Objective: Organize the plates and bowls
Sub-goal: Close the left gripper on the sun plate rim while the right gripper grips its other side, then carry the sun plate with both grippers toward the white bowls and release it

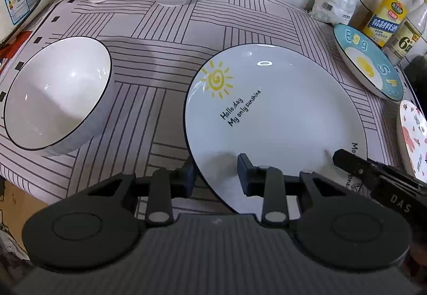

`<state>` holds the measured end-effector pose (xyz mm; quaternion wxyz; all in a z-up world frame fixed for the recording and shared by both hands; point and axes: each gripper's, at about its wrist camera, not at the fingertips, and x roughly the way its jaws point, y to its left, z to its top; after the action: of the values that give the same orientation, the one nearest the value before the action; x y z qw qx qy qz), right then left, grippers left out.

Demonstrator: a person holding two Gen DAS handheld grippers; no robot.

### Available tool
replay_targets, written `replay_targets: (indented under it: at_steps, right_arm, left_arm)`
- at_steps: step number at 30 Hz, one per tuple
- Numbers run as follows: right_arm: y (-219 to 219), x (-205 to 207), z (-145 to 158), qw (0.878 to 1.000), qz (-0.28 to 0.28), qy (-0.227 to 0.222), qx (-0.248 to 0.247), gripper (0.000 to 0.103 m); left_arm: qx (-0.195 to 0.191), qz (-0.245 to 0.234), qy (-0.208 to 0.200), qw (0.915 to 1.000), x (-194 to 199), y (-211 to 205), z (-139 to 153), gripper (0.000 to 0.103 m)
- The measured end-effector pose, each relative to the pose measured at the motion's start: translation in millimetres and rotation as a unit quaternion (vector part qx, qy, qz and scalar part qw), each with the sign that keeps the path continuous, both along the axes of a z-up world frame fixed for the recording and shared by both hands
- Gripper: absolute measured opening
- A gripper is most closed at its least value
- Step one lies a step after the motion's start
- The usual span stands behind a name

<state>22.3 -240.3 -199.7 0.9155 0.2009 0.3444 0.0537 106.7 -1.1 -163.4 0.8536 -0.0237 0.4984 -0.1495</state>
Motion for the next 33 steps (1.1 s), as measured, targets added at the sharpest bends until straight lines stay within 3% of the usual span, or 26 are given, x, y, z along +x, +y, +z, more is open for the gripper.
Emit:
replay_targets:
  at_steps: [4, 12, 18, 26, 33]
  right_arm:
    - [1.1, 2.4, 4.4, 1.000, 0.019, 0.006, -0.014, 0.024]
    - [-8.7, 8.9, 8.6, 1.000, 0.027, -0.010, 0.005, 0.024]
    - [-11.6, 31.3, 24.8, 0.998, 0.051, -0.022, -0.020, 0.025]
    - [-19.9, 68.9, 35.6, 0.997, 0.058, -0.032, -0.039, 0.025]
    - [-27.7, 98.9, 34.8, 0.997, 0.049, -0.032, -0.048, 0.025]
  left_arm:
    - [0.005, -0.017, -0.005, 0.9998, -2.6, 0.7, 2.0, 0.031]
    - [0.004, -0.025, -0.036, 0.9990, -0.6, -1.8, 12.8, 0.031]
    - [-0.012, -0.023, -0.038, 0.9989, 20.5, -3.0, 18.2, 0.031]
    - [-0.007, -0.036, -0.067, 0.9971, 52.5, -13.9, 27.8, 0.031]
    - [-0.009, -0.033, -0.056, 0.9979, 82.4, -22.0, 20.9, 0.031]
